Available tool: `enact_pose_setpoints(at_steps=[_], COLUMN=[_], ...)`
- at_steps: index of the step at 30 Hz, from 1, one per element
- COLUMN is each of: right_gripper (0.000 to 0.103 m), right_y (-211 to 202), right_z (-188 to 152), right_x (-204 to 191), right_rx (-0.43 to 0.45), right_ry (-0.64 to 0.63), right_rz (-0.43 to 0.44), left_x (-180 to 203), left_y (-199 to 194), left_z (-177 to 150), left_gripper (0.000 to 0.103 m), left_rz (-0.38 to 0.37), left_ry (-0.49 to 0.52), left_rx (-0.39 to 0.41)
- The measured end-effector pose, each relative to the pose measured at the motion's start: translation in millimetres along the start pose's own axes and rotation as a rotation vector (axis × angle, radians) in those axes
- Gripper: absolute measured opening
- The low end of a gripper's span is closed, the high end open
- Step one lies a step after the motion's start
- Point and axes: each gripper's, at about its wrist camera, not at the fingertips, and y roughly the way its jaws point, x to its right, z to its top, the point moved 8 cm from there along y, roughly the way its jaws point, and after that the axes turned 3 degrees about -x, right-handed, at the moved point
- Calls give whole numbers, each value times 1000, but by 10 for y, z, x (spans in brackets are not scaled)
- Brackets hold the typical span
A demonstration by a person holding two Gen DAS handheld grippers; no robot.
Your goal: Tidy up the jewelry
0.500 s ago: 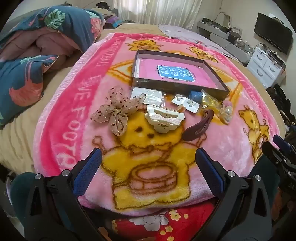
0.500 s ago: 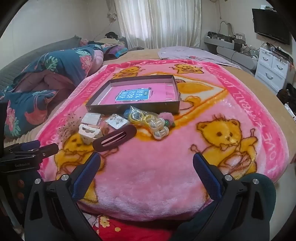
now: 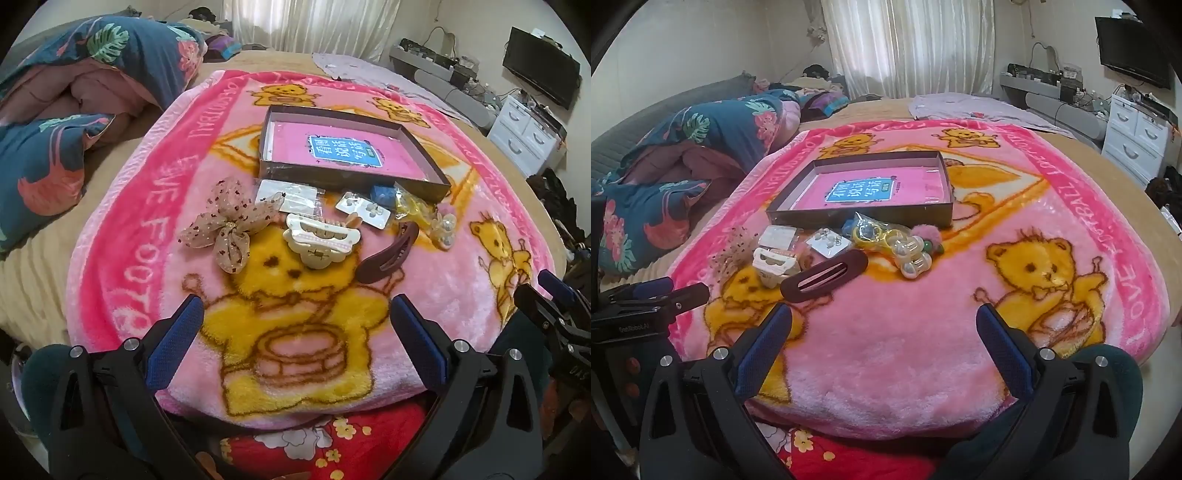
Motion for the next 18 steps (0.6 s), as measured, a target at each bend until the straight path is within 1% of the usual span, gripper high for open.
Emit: enact_pose_setpoints(at_steps=[1,4,13,14,18], right_gripper=[99,99,99,99,99], right_y=[0,-29,-27,-25,-38], right_z=[1,3,15,15,31], right_x=[-4,-76,-50,-45,-80], right_rx=[0,1,5,5,6], right_ry=[0,0,1,0,1], right_rz=[1,3,2,2,3], left_x=[-25,-23,-40,-22,-25], left_y=[-17,-18,-15,-36,-46], left_z=[-49,-42,7,-44,-29], left_gripper=[95,95,95,95,95], left_rz=[-6,-5,-4,-2,-3], left_ry=[-2,0,1,-1,-3], left_rx=[7,10,10,14,18])
